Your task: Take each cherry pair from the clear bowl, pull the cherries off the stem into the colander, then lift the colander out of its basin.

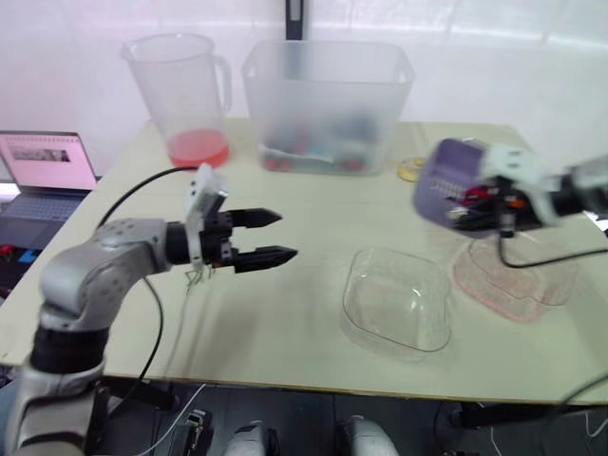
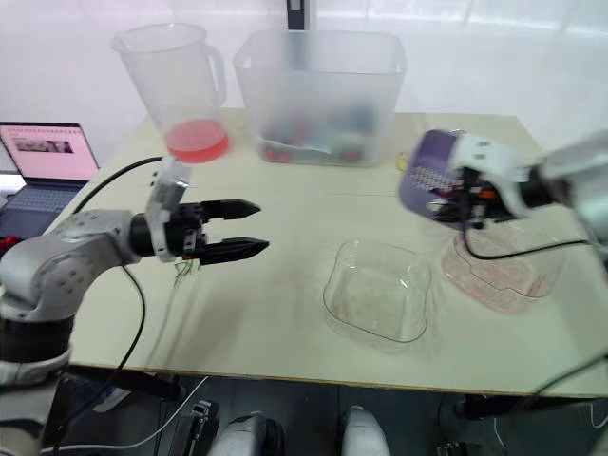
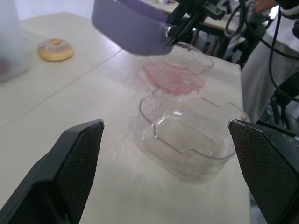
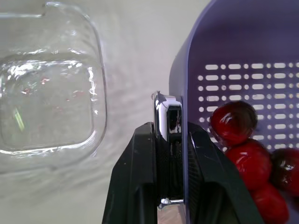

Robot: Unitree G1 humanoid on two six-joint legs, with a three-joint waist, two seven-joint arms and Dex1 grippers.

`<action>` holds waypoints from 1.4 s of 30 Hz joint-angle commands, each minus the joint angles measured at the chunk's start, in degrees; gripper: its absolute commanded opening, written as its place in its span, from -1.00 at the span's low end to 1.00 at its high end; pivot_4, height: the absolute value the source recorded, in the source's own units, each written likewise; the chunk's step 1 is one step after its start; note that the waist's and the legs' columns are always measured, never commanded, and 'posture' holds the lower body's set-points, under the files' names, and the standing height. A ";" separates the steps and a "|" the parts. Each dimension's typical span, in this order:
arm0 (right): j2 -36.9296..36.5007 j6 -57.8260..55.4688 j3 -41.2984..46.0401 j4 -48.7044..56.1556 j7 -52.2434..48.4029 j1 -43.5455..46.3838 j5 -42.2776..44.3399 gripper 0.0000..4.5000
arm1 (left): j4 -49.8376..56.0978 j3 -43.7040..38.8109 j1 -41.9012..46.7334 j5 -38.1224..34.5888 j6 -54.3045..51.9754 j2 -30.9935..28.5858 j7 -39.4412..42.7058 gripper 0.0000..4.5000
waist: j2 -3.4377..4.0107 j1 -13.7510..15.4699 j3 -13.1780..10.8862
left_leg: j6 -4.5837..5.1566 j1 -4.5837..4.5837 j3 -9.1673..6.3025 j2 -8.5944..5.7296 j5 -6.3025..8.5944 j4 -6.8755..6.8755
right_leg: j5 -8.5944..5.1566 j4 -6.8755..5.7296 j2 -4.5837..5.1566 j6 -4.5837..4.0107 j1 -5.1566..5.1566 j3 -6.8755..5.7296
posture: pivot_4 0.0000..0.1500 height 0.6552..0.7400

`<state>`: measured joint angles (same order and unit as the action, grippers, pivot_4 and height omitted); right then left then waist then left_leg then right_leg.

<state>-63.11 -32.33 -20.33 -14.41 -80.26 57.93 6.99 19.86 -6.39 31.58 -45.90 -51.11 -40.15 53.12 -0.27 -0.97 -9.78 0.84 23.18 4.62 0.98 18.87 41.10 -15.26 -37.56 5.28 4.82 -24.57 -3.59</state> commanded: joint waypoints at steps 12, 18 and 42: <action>19.18 20.07 -8.10 -30.82 -0.75 10.00 -17.06 -0.90 | 10.86 -7.85 -7.51 -6.22 -2.96 -3.41 -10.05 1.00 | -0.02 0.28 -0.01 | -0.03 0.19 -0.15 -0.12 -0.02 0.13 | 0.01 -0.02 0.21 0.00 0.01 -0.34 | 1.00 0.24; 20.14 21.42 -6.23 -34.51 -1.81 11.88 -18.45 -0.08 | 10.58 -7.35 -7.34 -6.46 -2.59 -4.38 -10.91 1.00 | 0.00 -0.02 -0.01 | -0.08 0.14 -0.15 -0.07 -0.04 0.11 | 0.01 -0.06 0.16 0.00 0.01 -0.34 | 1.00 0.24; 0.49 5.72 55.29 1.26 5.34 -29.15 5.49 0.98 | -8.36 -2.02 -10.29 12.32 19.88 -2.56 -4.12 1.00 | 0.10 1.09 -0.02 | -0.07 0.11 -0.08 -0.05 -0.04 0.03 | 0.01 -0.10 0.26 0.00 0.03 -0.37 | 1.00 0.24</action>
<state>-61.44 -29.11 27.24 -15.94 -77.29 30.42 11.44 12.47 -6.26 20.67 -34.16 -33.18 -42.09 47.72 -0.17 0.12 -9.80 0.76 23.24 4.63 0.91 18.84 41.13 -15.25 -37.68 5.49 4.82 -24.54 -3.95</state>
